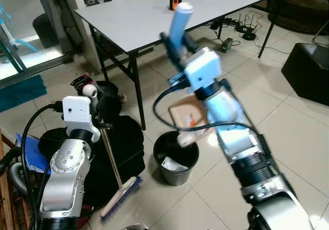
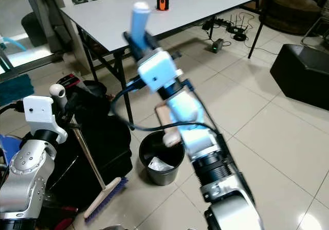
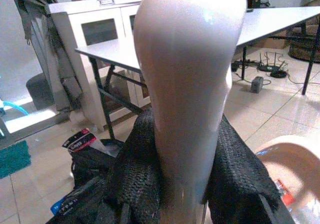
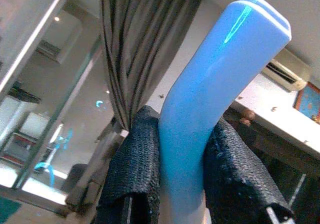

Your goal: Sweep floor

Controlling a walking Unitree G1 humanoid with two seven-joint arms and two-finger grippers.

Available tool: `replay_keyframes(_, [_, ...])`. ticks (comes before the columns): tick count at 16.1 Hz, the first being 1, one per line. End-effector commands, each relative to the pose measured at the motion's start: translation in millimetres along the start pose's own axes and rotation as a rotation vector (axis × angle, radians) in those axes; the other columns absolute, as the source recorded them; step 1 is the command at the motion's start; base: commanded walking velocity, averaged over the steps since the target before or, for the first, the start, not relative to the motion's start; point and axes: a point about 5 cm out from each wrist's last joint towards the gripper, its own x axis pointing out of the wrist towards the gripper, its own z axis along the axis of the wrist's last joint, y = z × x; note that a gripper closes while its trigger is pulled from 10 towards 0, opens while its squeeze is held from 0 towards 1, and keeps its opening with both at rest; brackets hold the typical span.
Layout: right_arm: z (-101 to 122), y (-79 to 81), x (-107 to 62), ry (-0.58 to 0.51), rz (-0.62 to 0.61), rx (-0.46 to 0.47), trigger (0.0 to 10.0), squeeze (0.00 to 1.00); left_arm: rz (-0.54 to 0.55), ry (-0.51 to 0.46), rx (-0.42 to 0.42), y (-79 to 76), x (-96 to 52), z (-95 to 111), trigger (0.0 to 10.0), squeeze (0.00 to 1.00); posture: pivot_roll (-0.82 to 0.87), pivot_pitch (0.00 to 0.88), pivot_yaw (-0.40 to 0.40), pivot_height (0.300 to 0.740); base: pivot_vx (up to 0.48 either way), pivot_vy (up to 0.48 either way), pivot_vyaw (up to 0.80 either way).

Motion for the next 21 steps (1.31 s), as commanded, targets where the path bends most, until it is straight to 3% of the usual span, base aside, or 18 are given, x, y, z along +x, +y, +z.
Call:
replay_keyframes(1, [7.8,4.0,2.8,-0.056,0.009,-0.011,10.0,0.00,-0.007,-0.037,0.022,1.6,3.0,8.7,10.0,0.00,0.06,0.000,0.061,0.740,0.000,0.000,0.00])
replay_keyframes(3, [8.1,14.6,1.8,-0.067,0.096,-0.091,10.0,0.00,-0.009,-0.037,0.023,1.7,3.5,8.8,10.0,0.00,0.06,0.000,0.064,0.740,0.000,0.000,0.00])
replay_keyframes(4, [6.8,16.4,0.4,-0.063,0.092,-0.085,10.0,0.00,-0.012,-0.037,0.025,1.5,4.1,8.8,10.0,0.00,0.05,0.000,0.066,0.740,0.000,0.000,0.00])
replay_keyframes(8, [4.9,13.7,-3.8,-0.053,0.127,-0.197,10.0,0.00,-0.032,-0.030,0.016,-1.6,5.7,7.8,10.0,0.00,0.04,0.000,0.070,0.740,0.000,0.000,0.00])
replay_keyframes(12, [6.6,-24.0,-11.2,0.021,-0.018,-0.246,10.0,0.00,-0.087,-0.009,0.014,-11.5,5.9,3.4,10.0,0.00,0.02,0.000,0.072,0.740,0.000,0.000,0.00])
replay_keyframes(13, [6.7,-48.8,-19.3,0.094,-0.159,-0.241,10.0,0.00,-0.110,-0.005,0.008,-15.6,6.4,2.7,10.0,0.00,0.02,0.000,0.072,0.740,0.000,0.000,0.00])
replay_keyframes(15, [1.4,-77.8,-39.4,0.234,-0.347,-0.201,10.0,0.00,-0.144,0.003,0.011,-21.7,7.2,1.3,10.0,0.00,0.01,0.000,0.072,0.740,0.000,0.000,0.00])
replay_keyframes(17, [-19.9,-87.0,-70.5,0.437,-0.443,-0.152,10.0,0.00,-0.159,0.005,0.018,-25.1,7.6,1.0,10.0,0.00,0.00,0.000,0.071,0.740,0.000,0.000,0.00])
replay_keyframes(21, [-27.9,-87.6,-96.1,0.573,-0.496,-0.092,10.0,0.00,-0.172,0.006,0.011,-26.5,6.3,1.3,10.0,0.00,0.00,0.000,0.057,0.740,0.000,0.000,0.00])
